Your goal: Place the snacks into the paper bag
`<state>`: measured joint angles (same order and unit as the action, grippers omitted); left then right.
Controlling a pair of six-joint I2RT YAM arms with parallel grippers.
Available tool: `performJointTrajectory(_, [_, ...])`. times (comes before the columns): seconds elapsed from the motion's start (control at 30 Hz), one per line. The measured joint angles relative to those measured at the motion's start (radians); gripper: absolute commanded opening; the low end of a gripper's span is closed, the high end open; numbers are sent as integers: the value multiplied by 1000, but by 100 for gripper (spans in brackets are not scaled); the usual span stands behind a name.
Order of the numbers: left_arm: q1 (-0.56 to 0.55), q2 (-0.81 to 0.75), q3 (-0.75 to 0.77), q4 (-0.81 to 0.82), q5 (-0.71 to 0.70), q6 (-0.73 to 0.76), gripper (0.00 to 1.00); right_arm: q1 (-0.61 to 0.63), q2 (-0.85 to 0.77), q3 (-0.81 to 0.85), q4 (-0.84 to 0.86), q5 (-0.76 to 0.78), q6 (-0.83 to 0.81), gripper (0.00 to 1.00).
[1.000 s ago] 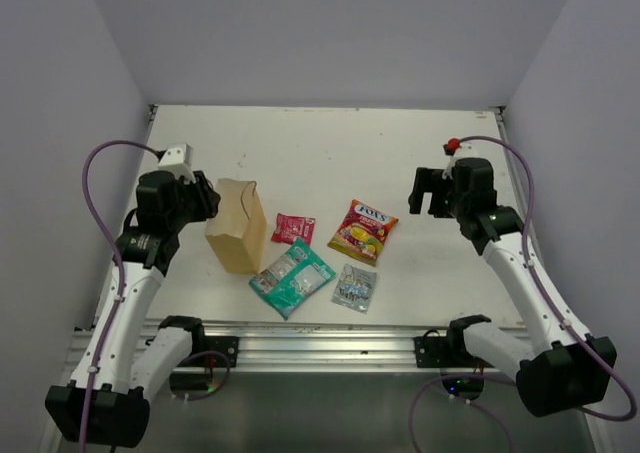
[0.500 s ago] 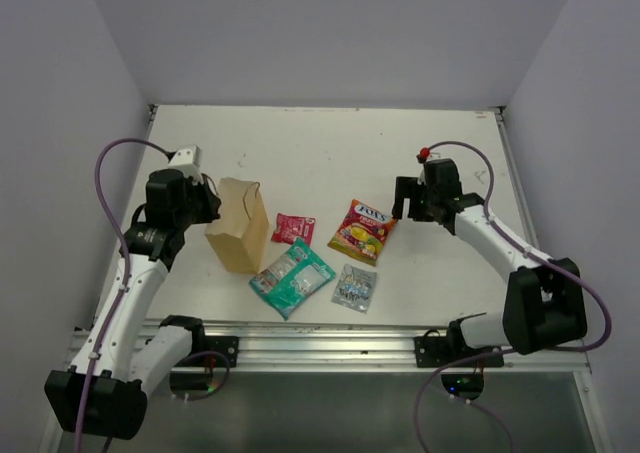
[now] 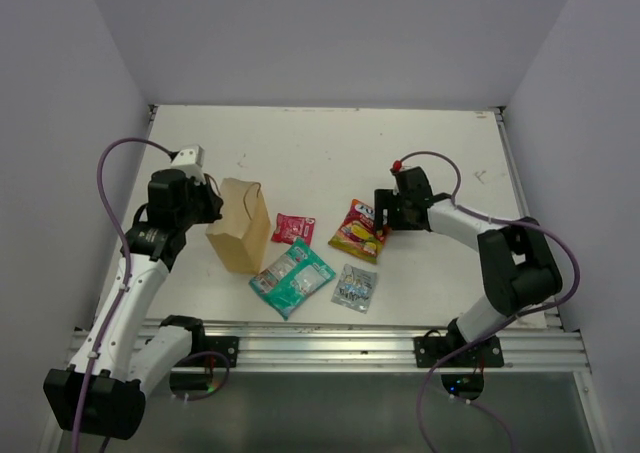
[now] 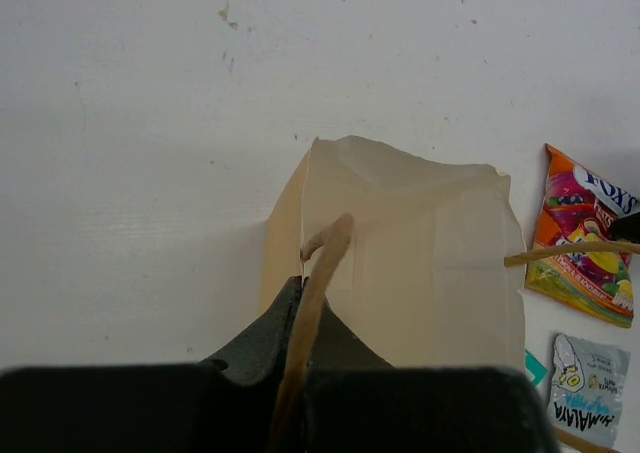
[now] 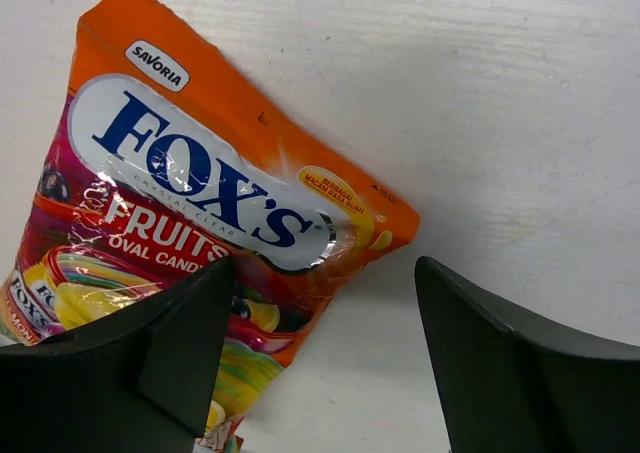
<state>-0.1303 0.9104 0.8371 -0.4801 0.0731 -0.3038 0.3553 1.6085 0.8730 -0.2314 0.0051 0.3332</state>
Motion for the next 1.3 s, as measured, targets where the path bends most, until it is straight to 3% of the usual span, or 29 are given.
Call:
performJointTrajectory(0.07, [-3,0,0,0,0,0,0,2,3,0,10,-4,8,70])
performJointTrajectory(0.1, [-3,0,0,0,-1,0,0,4,3,0,15,-5,11,58])
performJointTrajectory(0.17, [-4,0,0,0,-2,0,0,6,6,0,28,-10,13,45])
performJointTrajectory(0.33, [-4,-1,-2,1,-2,0,0,7,33,0,82,-41,13,25])
performJointTrajectory(0.43, [-4,-2,-2,1,-2,0,0,7,55,0,115,-58,16,0])
performJointTrajectory(0.83, [-9,-3,-2,0,-2,0,0,23,21,-13,124,-40,13,0])
performJointTrajectory(1.07, [-10,-4,-7,8,-2,0,0,105,-211,60,-70,52,-16,0])
performJointTrajectory(1.3, [-10,-3,-11,16,-2,0,0,125,-372,257,-116,84,-27,0])
